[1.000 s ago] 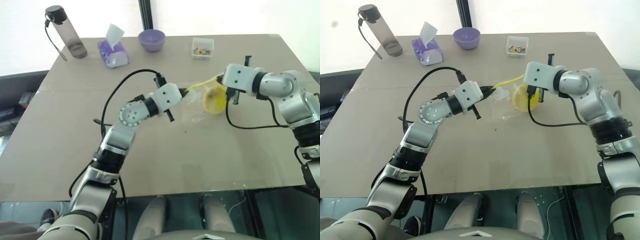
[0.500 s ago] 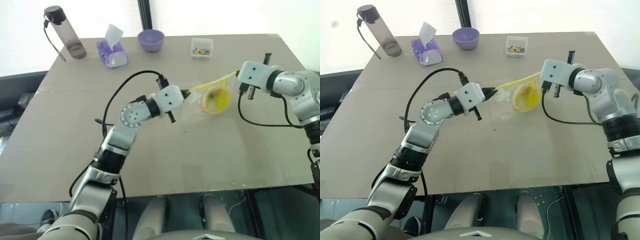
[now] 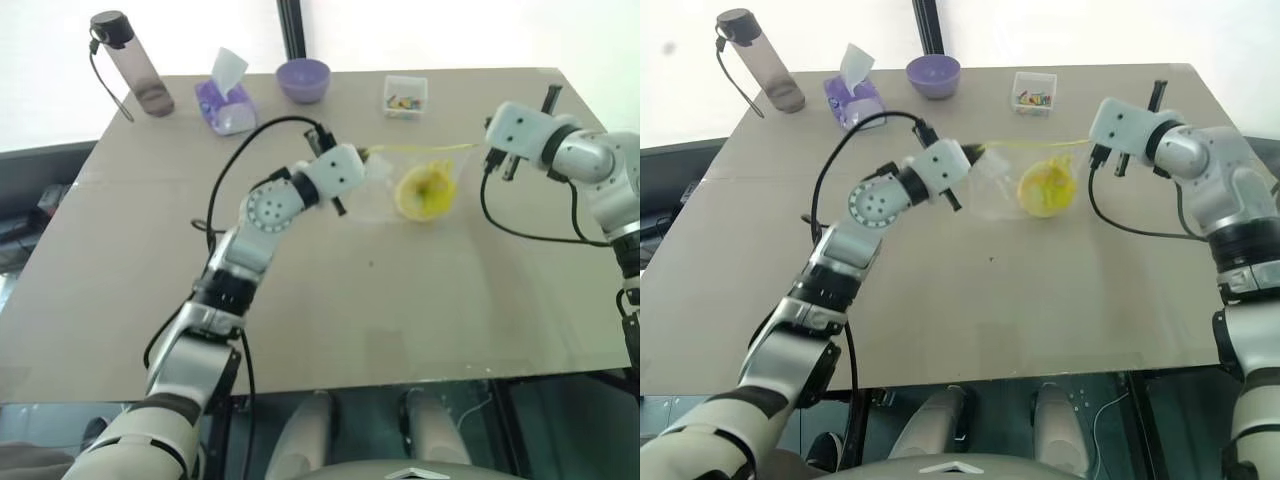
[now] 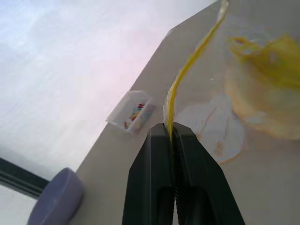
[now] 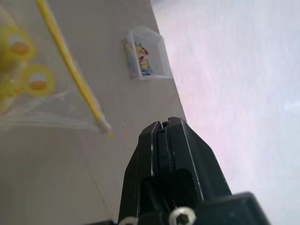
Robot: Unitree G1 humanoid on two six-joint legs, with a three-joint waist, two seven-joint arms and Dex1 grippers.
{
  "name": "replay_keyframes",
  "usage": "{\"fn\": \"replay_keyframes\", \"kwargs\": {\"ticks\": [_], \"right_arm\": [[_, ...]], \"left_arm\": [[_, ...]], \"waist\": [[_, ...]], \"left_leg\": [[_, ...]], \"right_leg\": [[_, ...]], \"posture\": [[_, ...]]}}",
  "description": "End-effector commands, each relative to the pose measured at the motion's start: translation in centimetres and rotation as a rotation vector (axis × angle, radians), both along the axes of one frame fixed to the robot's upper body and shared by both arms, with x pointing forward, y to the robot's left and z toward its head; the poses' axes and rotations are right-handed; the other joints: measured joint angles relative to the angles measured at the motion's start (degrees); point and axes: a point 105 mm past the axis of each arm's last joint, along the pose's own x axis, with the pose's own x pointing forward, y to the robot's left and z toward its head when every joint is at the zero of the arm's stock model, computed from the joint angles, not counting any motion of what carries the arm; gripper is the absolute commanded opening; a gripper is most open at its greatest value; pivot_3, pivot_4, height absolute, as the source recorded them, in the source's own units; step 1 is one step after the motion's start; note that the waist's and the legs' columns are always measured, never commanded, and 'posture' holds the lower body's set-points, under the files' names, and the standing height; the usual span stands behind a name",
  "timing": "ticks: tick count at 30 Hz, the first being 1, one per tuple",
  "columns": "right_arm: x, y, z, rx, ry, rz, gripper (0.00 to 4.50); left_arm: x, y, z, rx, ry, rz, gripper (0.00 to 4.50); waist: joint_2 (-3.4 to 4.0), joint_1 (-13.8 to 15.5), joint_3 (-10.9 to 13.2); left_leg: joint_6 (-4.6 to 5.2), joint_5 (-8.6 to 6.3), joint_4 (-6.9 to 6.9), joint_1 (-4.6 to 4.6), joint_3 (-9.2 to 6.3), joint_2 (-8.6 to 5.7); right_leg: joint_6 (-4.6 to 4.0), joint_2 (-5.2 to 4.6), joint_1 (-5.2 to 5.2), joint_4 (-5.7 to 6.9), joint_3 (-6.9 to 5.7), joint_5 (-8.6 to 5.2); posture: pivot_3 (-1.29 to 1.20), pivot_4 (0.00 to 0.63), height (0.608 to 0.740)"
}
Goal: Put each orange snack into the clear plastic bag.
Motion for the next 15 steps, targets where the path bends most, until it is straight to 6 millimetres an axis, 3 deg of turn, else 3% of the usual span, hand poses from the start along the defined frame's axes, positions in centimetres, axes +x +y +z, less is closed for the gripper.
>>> {"fn": "replay_keyframes", "kwargs": {"ticks": [1, 4, 10, 15], "right_arm": [[-0.5, -0.2, 4.3, 0.041, -0.156, 0.011, 0.11], [-0.6, -0.5, 3.5, 0.076, -0.101, 0.012, 0.11], [-2.0, -0.1, -0.7, 0.141, 0.137, 0.051, 0.11], [-3.3, 0.3, -2.9, 0.159, 0.237, 0.069, 0.11]], "left_arm": [[0.3, 0.0, 4.2, -0.066, -0.167, 0.004, 0.0], [0.0, -0.5, 4.7, -0.081, -0.189, -0.034, 0.0], [-1.2, -0.9, 1.4, -0.055, -0.107, -0.095, 0.0], [-3.1, -0.3, -0.1, -0.09, -0.026, -0.141, 0.0]], "waist": [[0.0, -0.06, 0.0], [0.0, -0.09, 0.0], [0.0, -0.12, -0.01], [0.01, -0.19, 0.0]], "left_leg": [[0.0, 0.0, 0.0, -0.01, 0.0, 0.0], [0.0, 0.0, -0.05, -0.03, 0.04, 0.0], [0.01, 0.0, -0.04, -0.04, 0.07, 0.0], [0.01, 0.0, 0.02, -0.04, 0.07, 0.0]], "right_leg": [[0.0, 0.0, -0.01, -0.02, 0.0, 0.0], [0.0, 0.0, -0.02, -0.1, 0.03, 0.0], [0.0, 0.0, -0.01, -0.11, 0.06, 0.0], [0.0, 0.0, -0.06, 0.01, 0.08, 0.0]], "posture": [[0.0, 0.15, 0.74], [0.0, 0.15, 0.74], [0.0, 0.15, 0.74], [0.0, 0.15, 0.74]]}}
